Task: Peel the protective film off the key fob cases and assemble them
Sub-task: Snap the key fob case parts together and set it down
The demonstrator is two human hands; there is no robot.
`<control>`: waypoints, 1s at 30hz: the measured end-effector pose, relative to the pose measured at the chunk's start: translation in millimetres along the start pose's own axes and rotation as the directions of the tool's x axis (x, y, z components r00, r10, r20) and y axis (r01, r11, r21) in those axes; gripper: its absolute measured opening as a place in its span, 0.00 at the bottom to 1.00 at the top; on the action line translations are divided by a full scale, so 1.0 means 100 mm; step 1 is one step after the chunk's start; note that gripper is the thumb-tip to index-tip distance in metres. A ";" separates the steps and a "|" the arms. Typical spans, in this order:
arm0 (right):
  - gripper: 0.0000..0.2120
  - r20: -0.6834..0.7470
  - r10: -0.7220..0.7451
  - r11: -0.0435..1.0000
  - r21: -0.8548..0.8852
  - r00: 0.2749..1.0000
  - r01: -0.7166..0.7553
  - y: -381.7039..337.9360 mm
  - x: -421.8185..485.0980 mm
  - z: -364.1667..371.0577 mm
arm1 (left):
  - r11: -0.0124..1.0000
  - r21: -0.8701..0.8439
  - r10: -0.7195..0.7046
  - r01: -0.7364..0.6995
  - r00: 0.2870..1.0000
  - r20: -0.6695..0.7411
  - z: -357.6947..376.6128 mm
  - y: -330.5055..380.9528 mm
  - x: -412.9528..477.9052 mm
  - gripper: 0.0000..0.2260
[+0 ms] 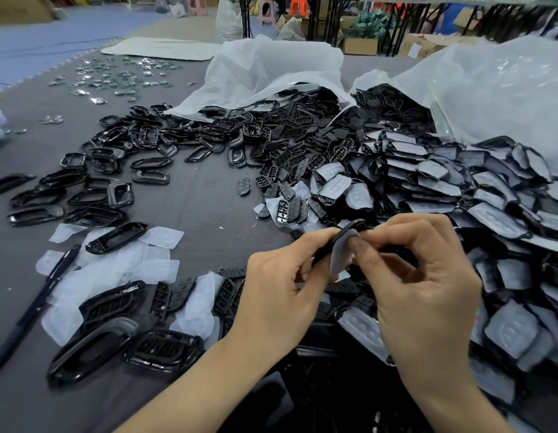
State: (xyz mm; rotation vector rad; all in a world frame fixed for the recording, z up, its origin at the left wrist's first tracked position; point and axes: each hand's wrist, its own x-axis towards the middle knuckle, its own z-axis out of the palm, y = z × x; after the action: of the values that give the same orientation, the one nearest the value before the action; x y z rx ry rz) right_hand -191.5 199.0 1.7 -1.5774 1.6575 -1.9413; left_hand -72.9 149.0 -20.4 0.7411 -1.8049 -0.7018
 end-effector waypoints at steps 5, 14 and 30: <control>0.08 0.073 0.250 0.943 0.208 0.966 -0.260 0.02 0.05 -0.01 | 0.992 -0.075 -0.091 0.098 0.992 0.088 0.00 -0.03 0.00 0.14; 0.10 0.315 0.462 0.730 0.396 0.829 -0.557 0.00 0.17 -0.10 | 0.966 -0.161 -0.163 0.204 0.958 0.236 -0.03 -0.05 0.00 0.15; 0.07 0.440 0.566 0.667 0.252 0.697 -0.701 0.14 0.19 -0.15 | 0.740 -0.403 -0.330 0.538 0.813 0.479 -0.06 0.04 0.04 0.09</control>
State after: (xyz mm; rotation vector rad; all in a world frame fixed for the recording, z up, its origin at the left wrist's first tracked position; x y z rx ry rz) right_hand -218.2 190.1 4.2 -0.8954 1.3019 -1.4129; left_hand -69.1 148.0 -13.7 0.6921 -1.6431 -1.6931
